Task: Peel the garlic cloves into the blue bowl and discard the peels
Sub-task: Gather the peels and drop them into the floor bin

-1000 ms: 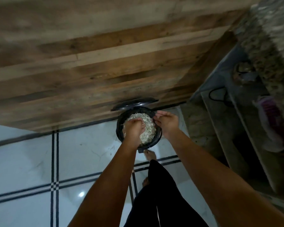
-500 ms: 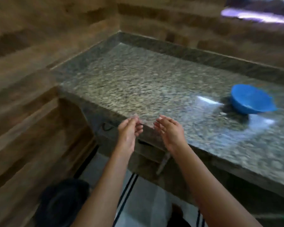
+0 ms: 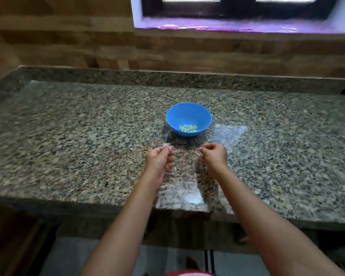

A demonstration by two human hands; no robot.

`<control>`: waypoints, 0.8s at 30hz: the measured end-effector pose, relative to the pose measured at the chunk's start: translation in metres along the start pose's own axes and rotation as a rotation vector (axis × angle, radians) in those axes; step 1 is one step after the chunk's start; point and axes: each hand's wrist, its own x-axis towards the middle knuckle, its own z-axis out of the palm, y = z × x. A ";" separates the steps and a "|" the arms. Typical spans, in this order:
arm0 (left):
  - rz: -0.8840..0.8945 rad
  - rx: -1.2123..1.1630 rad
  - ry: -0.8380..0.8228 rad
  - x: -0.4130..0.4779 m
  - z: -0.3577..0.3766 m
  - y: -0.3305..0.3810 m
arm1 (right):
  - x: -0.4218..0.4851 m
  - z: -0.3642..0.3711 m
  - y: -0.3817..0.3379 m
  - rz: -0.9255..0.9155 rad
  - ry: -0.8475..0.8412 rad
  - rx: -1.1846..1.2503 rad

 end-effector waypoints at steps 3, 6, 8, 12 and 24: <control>-0.033 0.039 0.035 0.012 0.008 -0.008 | 0.024 -0.004 0.013 -0.048 -0.028 -0.233; -0.050 0.048 0.047 0.021 0.013 -0.012 | 0.029 -0.002 0.011 -0.094 -0.095 -0.381; -0.050 0.068 0.029 0.027 0.015 -0.013 | 0.030 0.002 0.011 -0.121 -0.130 -0.463; -0.054 0.110 -0.008 0.039 0.014 -0.013 | 0.026 0.007 0.007 -0.168 -0.121 -0.521; 0.047 0.620 -0.060 0.069 -0.004 -0.006 | 0.042 0.021 -0.071 -0.327 -0.018 -0.255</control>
